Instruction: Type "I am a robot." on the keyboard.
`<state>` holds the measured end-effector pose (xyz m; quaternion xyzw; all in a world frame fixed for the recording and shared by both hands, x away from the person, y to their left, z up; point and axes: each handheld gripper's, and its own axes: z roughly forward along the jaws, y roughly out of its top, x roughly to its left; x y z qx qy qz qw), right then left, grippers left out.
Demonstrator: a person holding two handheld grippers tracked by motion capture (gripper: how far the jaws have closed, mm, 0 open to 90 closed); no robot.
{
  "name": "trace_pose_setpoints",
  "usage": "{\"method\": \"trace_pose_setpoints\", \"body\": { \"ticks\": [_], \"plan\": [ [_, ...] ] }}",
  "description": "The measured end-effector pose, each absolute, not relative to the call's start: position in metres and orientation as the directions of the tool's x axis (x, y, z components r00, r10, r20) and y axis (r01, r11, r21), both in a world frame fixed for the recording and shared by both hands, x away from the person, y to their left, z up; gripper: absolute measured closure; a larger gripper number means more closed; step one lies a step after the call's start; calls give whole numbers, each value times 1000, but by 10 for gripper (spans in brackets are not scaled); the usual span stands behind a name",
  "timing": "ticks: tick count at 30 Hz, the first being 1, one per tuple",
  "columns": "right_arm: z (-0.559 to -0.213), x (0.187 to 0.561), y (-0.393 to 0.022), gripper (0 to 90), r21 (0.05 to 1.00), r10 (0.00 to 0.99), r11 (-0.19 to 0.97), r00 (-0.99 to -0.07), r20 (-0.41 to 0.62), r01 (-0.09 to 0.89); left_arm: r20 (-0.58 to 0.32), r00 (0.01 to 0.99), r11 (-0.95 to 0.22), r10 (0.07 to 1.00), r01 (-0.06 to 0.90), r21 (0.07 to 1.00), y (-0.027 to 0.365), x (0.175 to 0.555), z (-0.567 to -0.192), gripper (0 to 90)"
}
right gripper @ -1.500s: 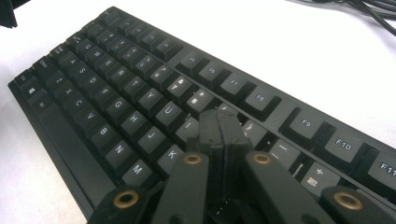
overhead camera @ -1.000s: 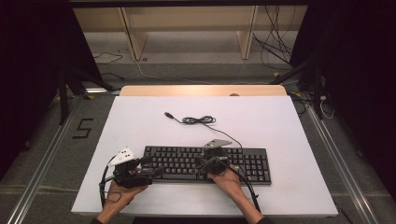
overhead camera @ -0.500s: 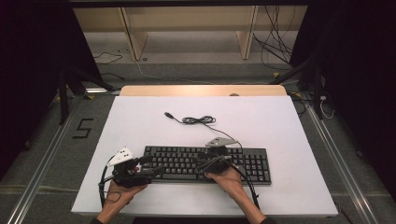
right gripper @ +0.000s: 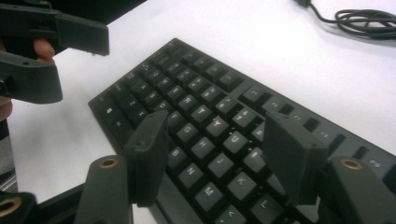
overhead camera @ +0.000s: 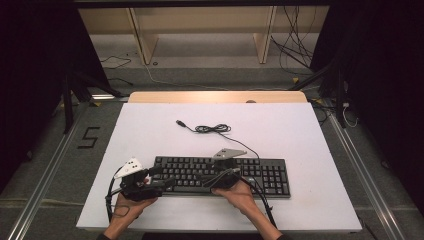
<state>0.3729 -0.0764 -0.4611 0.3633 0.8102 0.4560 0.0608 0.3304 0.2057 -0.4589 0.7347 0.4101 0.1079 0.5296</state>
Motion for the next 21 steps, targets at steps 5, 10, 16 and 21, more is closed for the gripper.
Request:
{"method": "trace_pose_setpoints", "body": {
  "ticks": [5, 10, 16, 21],
  "plan": [
    [-462, 372, -72, 473, 780, 637, 328, -735, 234, 533, -273, 639, -102, 719, 486, 868, 206, 330, -459, 257],
    [-464, 370, -68, 596, 778, 627, 350, -747, 220, 522, -273, 638, -101, 720, 486, 868, 206, 331, -459, 257],
    [-467, 367, -61, 768, 778, 610, 378, -767, 198, 502, -273, 635, -100, 723, 487, 868, 207, 331, -460, 257],
    [-471, 366, -55, 858, 770, 597, 401, -779, 192, 497, -273, 635, -99, 723, 486, 868, 207, 331, -460, 257]
  ]
}}
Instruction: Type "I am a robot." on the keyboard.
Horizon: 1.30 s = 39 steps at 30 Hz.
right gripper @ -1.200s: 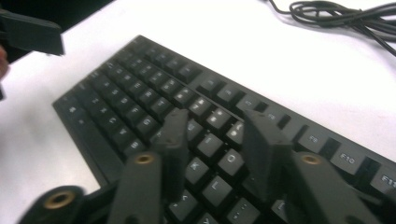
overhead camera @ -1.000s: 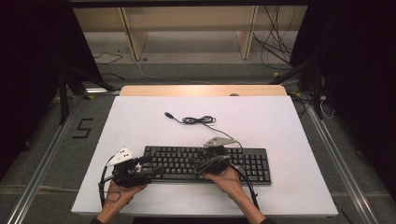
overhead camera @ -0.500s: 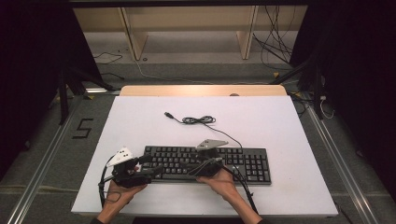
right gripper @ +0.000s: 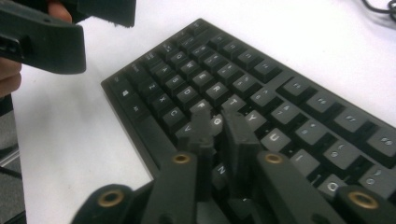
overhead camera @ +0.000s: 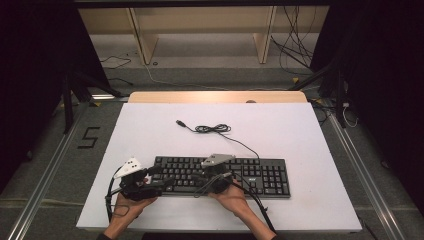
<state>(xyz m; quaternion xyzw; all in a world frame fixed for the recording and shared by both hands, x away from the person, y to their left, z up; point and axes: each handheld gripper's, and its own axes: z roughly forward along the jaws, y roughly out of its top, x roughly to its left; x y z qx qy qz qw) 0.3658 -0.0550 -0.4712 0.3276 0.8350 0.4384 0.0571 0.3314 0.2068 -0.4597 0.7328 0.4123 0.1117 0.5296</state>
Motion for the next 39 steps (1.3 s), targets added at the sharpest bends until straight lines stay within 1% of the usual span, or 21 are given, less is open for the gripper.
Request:
{"method": "trace_pose_setpoints", "body": {
  "ticks": [7, 28, 34, 37, 39],
  "plan": [
    [-475, 366, -50, 900, 760, 595, 415, -781, 190, 501, -274, 636, -100, 722, 487, 868, 207, 331, -460, 257],
    [-485, 366, -42, 900, 732, 597, 457, -784, 169, 506, -273, 637, -96, 721, 482, 871, 207, 331, -460, 257],
    [-486, 366, -42, 900, 736, 601, 450, -781, 168, 505, -274, 637, -97, 721, 484, 870, 207, 331, -460, 257],
    [-484, 366, -43, 900, 736, 603, 438, -776, 185, 516, -273, 637, -97, 721, 482, 871, 207, 331, -460, 257],
    [-481, 368, -46, 870, 744, 600, 418, -773, 204, 521, -272, 637, -97, 722, 482, 870, 207, 331, -460, 257]
  ]
}}
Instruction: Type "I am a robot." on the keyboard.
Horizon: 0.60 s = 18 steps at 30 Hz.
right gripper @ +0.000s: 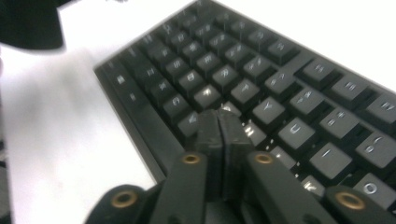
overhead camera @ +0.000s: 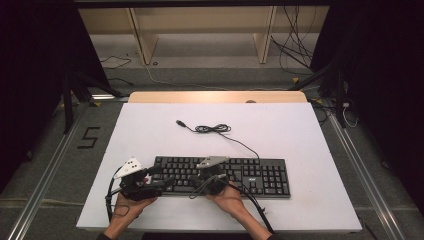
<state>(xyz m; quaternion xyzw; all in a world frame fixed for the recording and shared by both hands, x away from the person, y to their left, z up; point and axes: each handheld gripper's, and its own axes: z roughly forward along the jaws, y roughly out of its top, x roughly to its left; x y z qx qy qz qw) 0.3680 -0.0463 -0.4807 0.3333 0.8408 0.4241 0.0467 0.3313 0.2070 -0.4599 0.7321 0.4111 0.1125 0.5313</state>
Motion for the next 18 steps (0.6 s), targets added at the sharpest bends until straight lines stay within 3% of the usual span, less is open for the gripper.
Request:
{"method": "trace_pose_setpoints", "body": {
  "ticks": [4, 11, 18],
  "plan": [
    [-469, 373, -59, 823, 770, 618, 374, -758, 209, 517, -273, 637, -97, 721, 483, 870, 207, 331, -460, 257],
    [-459, 380, -81, 588, 776, 657, 342, -725, 206, 531, -271, 639, -100, 720, 481, 871, 206, 331, -460, 257],
    [-459, 384, -89, 421, 769, 669, 346, -716, 200, 538, -269, 640, -101, 720, 480, 871, 206, 331, -460, 257]
  ]
}}
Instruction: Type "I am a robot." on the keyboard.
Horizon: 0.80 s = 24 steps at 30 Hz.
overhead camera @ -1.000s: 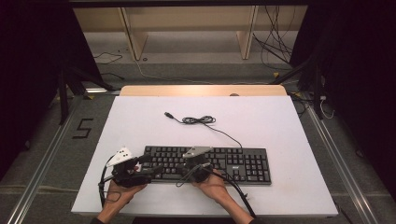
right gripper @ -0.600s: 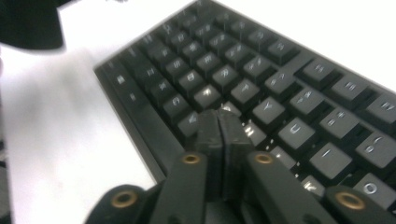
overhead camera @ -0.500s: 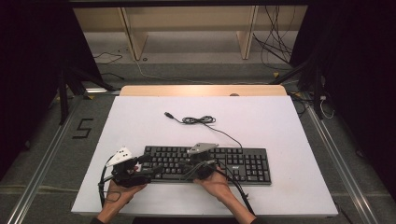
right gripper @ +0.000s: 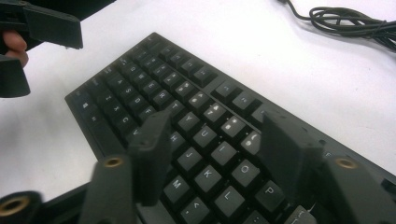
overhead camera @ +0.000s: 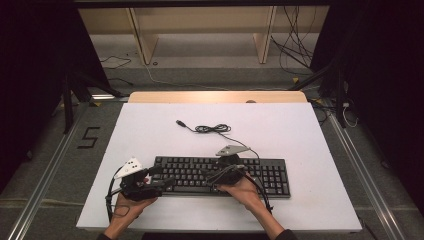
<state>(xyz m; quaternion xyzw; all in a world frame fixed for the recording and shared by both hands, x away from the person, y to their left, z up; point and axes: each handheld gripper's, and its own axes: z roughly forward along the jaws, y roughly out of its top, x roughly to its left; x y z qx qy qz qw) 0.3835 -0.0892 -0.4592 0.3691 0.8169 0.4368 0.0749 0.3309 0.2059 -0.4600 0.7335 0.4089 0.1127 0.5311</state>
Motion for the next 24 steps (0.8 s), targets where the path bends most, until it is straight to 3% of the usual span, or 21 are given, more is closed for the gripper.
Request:
{"method": "trace_pose_setpoints", "body": {
  "ticks": [4, 10, 15, 24],
  "plan": [
    [-461, 384, -90, 438, 767, 665, 354, -721, 197, 535, -270, 640, -101, 719, 481, 871, 206, 331, -460, 257],
    [-461, 383, -95, 678, 773, 675, 346, -713, 188, 532, -267, 641, -104, 719, 480, 871, 206, 331, -460, 257],
    [-462, 384, -97, 814, 771, 690, 347, -702, 176, 534, -267, 641, -105, 720, 480, 871, 205, 331, -460, 257],
    [-467, 385, -96, 893, 759, 697, 365, -699, 161, 539, -266, 642, -106, 720, 480, 871, 205, 331, -460, 257]
  ]
}}
